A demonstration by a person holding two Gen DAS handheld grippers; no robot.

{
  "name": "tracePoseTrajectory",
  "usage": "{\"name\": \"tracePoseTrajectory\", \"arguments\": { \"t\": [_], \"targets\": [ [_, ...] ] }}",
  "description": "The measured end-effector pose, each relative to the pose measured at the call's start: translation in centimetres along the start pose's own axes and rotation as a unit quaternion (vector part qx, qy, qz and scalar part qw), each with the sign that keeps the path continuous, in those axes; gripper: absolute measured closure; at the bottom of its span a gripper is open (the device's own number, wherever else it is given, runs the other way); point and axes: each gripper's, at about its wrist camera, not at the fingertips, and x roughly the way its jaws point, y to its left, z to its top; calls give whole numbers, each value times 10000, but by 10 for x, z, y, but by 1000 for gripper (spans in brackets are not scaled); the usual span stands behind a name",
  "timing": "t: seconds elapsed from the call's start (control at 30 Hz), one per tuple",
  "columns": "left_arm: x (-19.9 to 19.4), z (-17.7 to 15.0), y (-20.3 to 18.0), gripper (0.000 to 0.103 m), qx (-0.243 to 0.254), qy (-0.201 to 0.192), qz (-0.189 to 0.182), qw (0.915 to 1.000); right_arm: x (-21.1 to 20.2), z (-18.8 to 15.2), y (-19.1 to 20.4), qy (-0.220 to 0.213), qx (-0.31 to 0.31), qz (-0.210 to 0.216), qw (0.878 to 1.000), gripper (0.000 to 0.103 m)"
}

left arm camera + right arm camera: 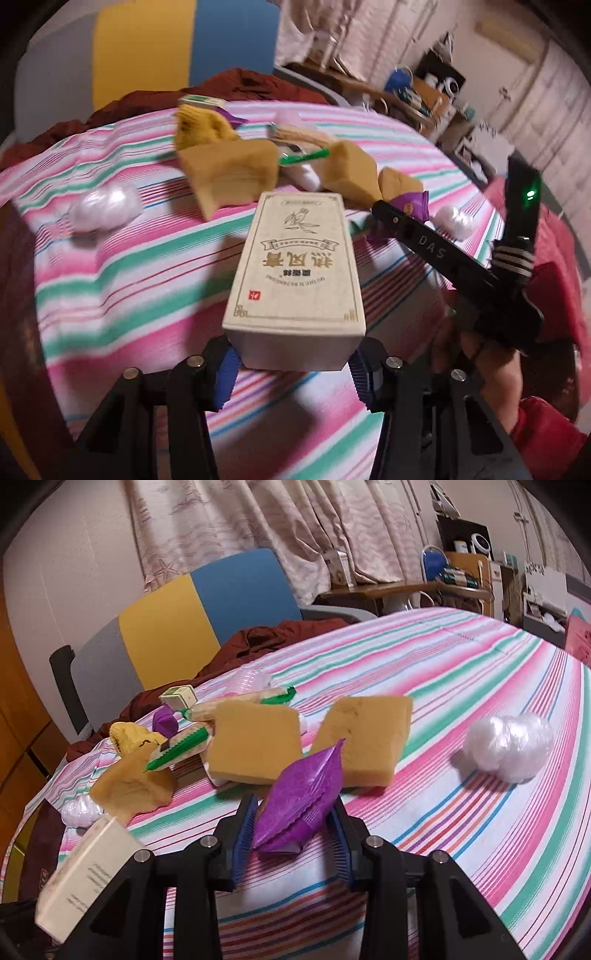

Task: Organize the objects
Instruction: 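Grasp the cream box with the left gripper and carry it over the tray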

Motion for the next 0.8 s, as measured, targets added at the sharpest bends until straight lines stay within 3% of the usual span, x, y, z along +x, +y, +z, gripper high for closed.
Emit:
{"name": "tracePoseTrajectory", "arguments": {
  "t": [0.37, 0.67, 0.8],
  "targets": [
    [-71, -29, 33, 51, -533, -797, 39, 9954, -8, -2, 15, -138, -360, -16, 9993, 65],
    [-141, -62, 92, 51, -1197, -1310, 704, 9816, -22, -6, 39, -241, -921, -73, 9954, 65],
    [-156, -79, 128, 51, -1530, -1342, 1084, 9731, -38, -12, 58, -183, -953, 370, 9946, 65]
  ]
}}
